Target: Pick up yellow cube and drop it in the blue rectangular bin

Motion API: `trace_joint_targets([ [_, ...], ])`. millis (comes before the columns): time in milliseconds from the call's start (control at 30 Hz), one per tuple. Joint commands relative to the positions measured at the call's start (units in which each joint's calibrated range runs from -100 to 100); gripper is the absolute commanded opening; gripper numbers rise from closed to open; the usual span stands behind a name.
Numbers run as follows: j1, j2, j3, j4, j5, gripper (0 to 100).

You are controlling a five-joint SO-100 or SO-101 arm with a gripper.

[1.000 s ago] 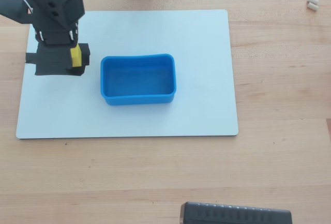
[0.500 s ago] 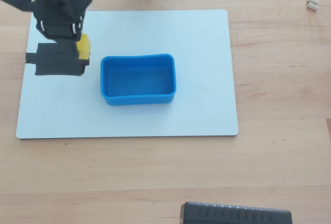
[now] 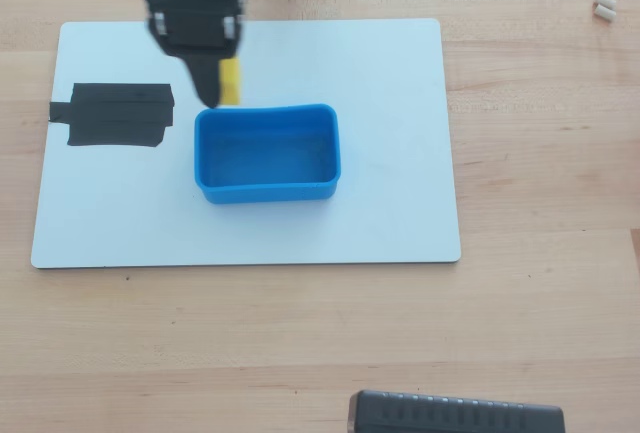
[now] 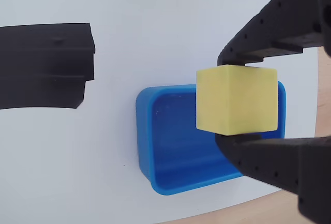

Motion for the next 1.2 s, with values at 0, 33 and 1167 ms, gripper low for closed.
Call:
trace_joint_targets([
  [0,-4.33,-6.0,0.14,-3.89,-1.22,11],
  [33,-5.27,-7.31,2.86,-6.04,-1.32,11],
  [1167,-10.42,-31.09,34.14,-17.51,-3.27,0],
])
